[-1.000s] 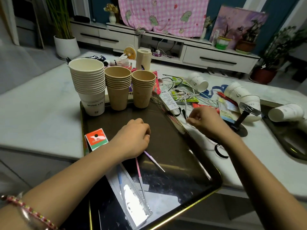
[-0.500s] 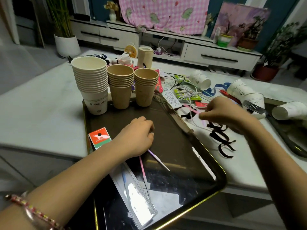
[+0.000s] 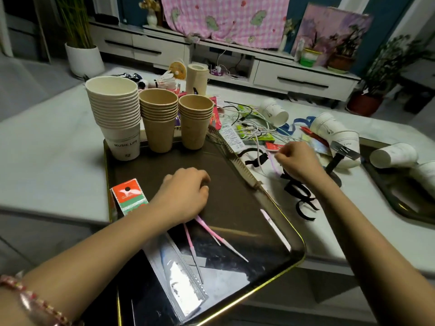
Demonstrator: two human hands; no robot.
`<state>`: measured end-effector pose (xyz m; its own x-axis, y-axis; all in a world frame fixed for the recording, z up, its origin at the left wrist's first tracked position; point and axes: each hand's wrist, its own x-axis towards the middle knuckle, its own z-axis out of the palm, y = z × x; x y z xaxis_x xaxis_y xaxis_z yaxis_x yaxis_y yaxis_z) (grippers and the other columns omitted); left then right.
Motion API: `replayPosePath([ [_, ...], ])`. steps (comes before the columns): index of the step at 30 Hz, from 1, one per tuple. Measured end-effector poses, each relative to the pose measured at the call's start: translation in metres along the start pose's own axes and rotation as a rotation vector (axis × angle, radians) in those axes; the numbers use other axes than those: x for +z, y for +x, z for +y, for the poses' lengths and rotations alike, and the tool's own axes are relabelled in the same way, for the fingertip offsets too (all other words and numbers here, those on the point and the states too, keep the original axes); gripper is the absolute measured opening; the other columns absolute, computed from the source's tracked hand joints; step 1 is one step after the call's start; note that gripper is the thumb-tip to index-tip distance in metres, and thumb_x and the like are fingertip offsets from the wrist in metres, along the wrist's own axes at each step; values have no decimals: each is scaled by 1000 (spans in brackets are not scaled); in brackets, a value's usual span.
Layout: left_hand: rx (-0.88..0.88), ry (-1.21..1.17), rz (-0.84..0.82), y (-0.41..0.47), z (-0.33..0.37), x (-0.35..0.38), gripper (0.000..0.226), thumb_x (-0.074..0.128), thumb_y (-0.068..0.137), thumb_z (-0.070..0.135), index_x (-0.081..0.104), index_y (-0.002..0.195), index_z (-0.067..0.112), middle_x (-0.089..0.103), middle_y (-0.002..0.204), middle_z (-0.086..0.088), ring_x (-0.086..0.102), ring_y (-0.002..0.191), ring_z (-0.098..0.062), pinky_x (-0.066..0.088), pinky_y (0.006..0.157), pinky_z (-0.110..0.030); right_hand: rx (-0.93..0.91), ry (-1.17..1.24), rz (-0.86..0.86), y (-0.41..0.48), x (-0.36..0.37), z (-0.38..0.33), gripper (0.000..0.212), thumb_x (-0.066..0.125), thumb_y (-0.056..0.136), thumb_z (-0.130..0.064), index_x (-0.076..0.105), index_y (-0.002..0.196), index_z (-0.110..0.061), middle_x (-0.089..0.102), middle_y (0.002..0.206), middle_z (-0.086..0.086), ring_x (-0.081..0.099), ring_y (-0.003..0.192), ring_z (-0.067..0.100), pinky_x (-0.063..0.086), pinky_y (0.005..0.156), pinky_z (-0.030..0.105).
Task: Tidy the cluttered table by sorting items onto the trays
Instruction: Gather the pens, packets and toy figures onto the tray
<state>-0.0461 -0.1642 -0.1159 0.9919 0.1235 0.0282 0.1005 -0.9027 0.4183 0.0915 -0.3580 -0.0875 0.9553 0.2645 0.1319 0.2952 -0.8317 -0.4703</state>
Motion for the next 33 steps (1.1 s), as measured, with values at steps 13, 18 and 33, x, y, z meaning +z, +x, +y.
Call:
replayPosePath([
  [13,78,228,-143,-1,2,1,44,41,96,32,35,138,19,33,141,-3,32,129,-23,32,105,-39,201,-165,-145,46,-6,11,28,64,83,-26,52,63,-8,50,64,4,42,55,13,31,47,24],
  [18,75,140,-130,2,-4,-4,36,43,96,29,45,131,18,43,134,-3,40,123,-21,36,102,-37,221,117,-218,2,-47,-9,28,61,86,-34,63,69,-12,54,50,-6,39,52,6,28,49,20],
  [33,-109,-204,70,3,-13,-14,34,48,94,16,49,128,14,51,129,-5,51,115,-17,40,90,-25,-140,-286,-93,-79,23,-16,40,56,88,-43,47,121,-22,52,114,1,55,102,19,47,81,32],
])
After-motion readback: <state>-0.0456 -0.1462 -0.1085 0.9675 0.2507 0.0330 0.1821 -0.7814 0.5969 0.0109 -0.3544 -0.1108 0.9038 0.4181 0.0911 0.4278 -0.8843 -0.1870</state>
